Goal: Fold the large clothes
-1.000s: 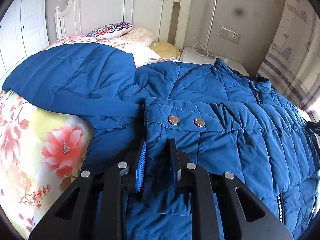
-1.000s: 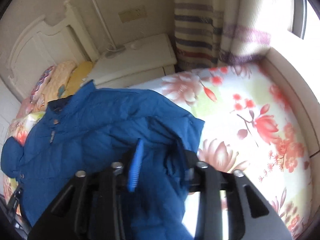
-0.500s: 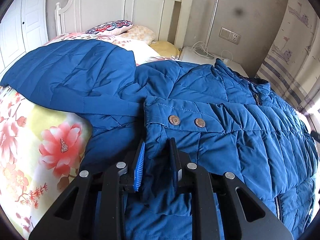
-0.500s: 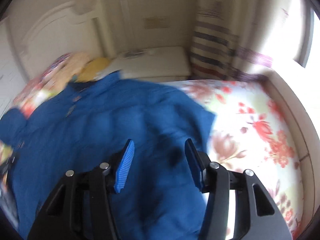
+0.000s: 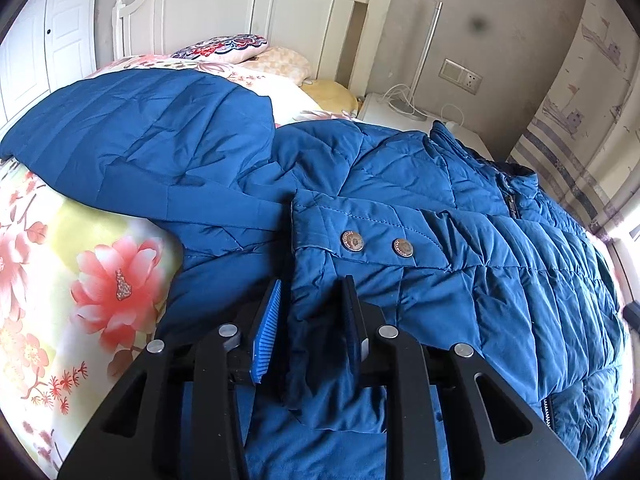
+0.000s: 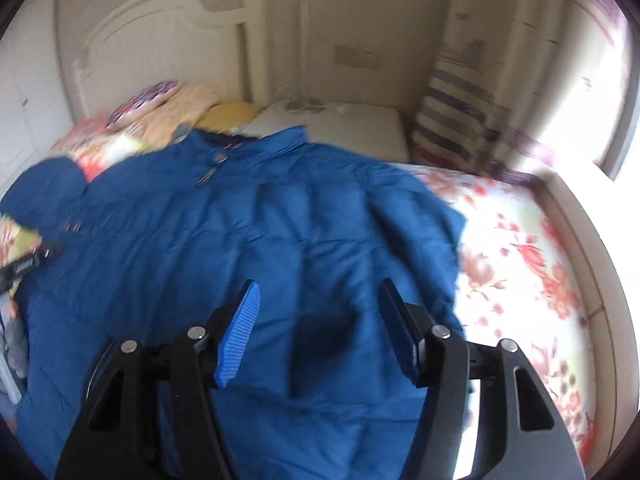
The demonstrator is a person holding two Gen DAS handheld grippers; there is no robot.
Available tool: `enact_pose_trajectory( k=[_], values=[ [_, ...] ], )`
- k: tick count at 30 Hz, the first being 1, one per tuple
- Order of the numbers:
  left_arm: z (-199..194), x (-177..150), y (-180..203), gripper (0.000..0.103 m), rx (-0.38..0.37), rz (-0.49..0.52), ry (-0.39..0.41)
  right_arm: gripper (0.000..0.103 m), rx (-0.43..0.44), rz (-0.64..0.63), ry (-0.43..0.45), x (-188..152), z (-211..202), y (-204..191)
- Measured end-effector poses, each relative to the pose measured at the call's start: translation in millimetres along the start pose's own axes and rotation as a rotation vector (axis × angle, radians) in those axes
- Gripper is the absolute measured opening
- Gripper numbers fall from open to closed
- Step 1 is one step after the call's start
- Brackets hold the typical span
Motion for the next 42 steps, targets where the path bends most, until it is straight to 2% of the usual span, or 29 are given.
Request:
enact_pose_trajectory(
  k=[2, 4, 6, 7, 10, 11, 12, 13, 15, 17, 19, 20, 21, 22, 23, 26, 31, 35, 38, 40, 42],
  values=[
    [0.1, 0.2, -0.9, 0.02, -0.007, -0.009, -0.001, 0.067, -0.05, -0.02, -0.096, -17.3, 23.6, -2.3],
    [-0.2, 0.1, -1.9, 0.021, -0.014, -0.017, -0.001, 0.068, -0.028, 0.014, -0.1, -25.6, 33.9, 1.3],
    [-0.1, 0.0, -2.2, 0.021, -0.017, -0.022, -0.001, 0.068, -0.056, 0.014, -0.114, -23.4, 24.2, 2.0],
    [0.0, -0.2, -2.4, 0.021, -0.017, -0.024, -0.002, 0.068, -0.086, 0.016, -0.1, -20.8, 13.7, 0.6],
    [-0.3, -0.9, -3.6, 0.021, -0.026, -0.033, -0.002, 0.069, -0.077, 0.021, 0.015, -14.4, -9.6, -13.0],
    [-1.1, -0.8, -4.5, 0.021, -0.032, -0.039, -0.002, 0.073, -0.077, 0.011, 0.026, -13.6, -6.0, -19.5],
    [-2.2, -0.3, -7.0, 0.022, -0.052, -0.059, -0.005, 0.078, -0.07, -0.013, 0.013, -16.9, 2.1, -26.7],
    [-3.5, 0.6, -9.8, 0.021, -0.073, -0.082, -0.01, 0.079, -0.068, -0.054, -0.045, -29.3, 16.1, -31.1],
    [-10.5, 7.2, -26.7, 0.023, -0.155, -0.181, -0.028, 0.081, -0.051, -0.017, -0.063, -31.9, 19.3, -24.2],
    [-21.2, 16.5, -52.5, 0.032, -0.18, -0.277, -0.011, 0.082, -0.026, 0.021, -0.066, -32.4, 20.9, -17.8],
    [-37.0, 32.1, -92.3, 0.034, -0.145, -0.37, 0.041, 0.082, -0.007, 0.037, -0.068, -32.6, 22.1, -14.9],
    [-43.1, 40.0, -111.3, 0.045, -0.135, -0.398, 0.062, 0.082, -0.009, 0.035, -0.068, -33.5, 19.4, -16.1],
    [-49.3, 50.5, -136.7, 0.083, -0.118, -0.425, 0.085, 0.082, -0.012, 0.032, -0.069, -33.3, 19.4, -14.2],
    [-53.6, 56.9, -152.4, 0.098, -0.111, -0.443, 0.11, 0.082, -0.014, 0.029, -0.069, -33.8, 18.5, -14.9],
    [-61.8, 65.8, -175.9, 0.099, -0.093, -0.472, 0.163, 0.082, -0.014, 0.029, -0.069, -34.5, 17.0, -13.3],
    [-73.1, 85.2, -229.3, 0.099, -0.002, -0.509, 0.213, 0.082, -0.007, 0.037, -0.069, -31.0, 22.8, -14.5],
    [-55.8, 105.9, -296.7, 0.099, 0.112, -0.577, 0.181, 0.082, -0.007, 0.038, -0.068, -30.0, 27.0, -13.1],
    [-35.4, 106.8, -320.1, 0.099, 0.175, -0.574, 0.164, 0.082, -0.007, 0.039, -0.068, -30.7, 24.0, -15.4],
    [-23.4, 115.3, -317.8, 0.094, 0.198, -0.523, 0.19, 0.082, -0.008, 0.038, -0.068, -31.2, 23.4, -15.4],
    [-18.4, 119.5, -312.6, 0.069, 0.173, -0.512, 0.208, 0.082, -0.007, 0.038, -0.068, -31.4, 22.9, -14.2],
    [-16.2, 120.7, -311.3, 0.019, 0.146, -0.564, 0.215, 0.082, -0.005, 0.04, -0.067, -31.5, 22.6, -13.8]
  ],
)
Point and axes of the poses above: each gripper's, at about its wrist camera, not at the fingertips, and z roughly the way its jaws point, y to its right, x to its top, the point moved 6 cm from there along z, roughly the way its jaws point, and after that the axes turned 3 degrees about y, right-handed, at the moved point
